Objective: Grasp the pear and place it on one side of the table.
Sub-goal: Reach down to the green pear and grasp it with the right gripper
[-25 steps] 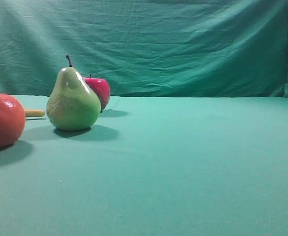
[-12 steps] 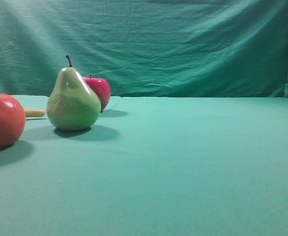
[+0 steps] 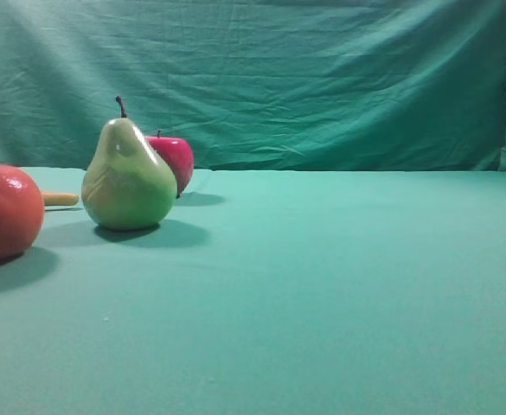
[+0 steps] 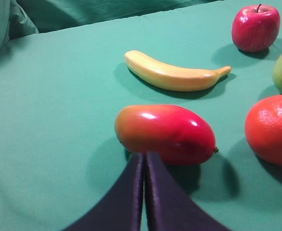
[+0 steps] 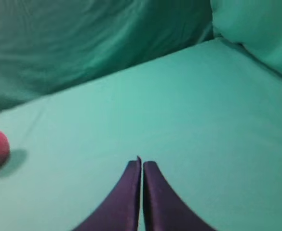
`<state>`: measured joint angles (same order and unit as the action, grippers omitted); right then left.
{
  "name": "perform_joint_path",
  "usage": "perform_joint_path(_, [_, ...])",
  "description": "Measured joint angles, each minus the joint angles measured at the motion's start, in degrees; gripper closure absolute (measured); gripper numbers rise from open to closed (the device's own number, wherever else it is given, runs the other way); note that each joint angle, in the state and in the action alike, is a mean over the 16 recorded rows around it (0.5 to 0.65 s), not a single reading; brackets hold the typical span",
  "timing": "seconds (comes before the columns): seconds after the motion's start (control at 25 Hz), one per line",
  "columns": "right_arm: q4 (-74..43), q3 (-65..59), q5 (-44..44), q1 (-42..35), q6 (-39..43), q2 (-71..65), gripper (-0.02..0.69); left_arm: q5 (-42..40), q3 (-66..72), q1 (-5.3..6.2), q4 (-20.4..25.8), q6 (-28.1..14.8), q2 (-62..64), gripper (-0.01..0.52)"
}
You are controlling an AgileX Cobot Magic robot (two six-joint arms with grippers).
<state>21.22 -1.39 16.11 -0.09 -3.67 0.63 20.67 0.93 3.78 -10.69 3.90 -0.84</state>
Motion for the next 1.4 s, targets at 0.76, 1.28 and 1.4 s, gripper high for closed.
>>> perform_joint_path(0.76, [11.1,19.9,3.5,0.6,-25.2,-27.5,0.665,0.0,0.0,0.00,0.0,0.0,0.0,0.514])
perform_joint_path(1.28, [19.7,43.0,4.9,18.5,-47.8,-64.7,0.665,0.0,0.0,0.00,0.0,0.0,0.0,0.514])
perform_joint_path(1.4, [20.3,48.3,3.5,25.1,-50.7,-73.0,0.646,0.0,0.0,0.00,0.0,0.0,0.0,0.514])
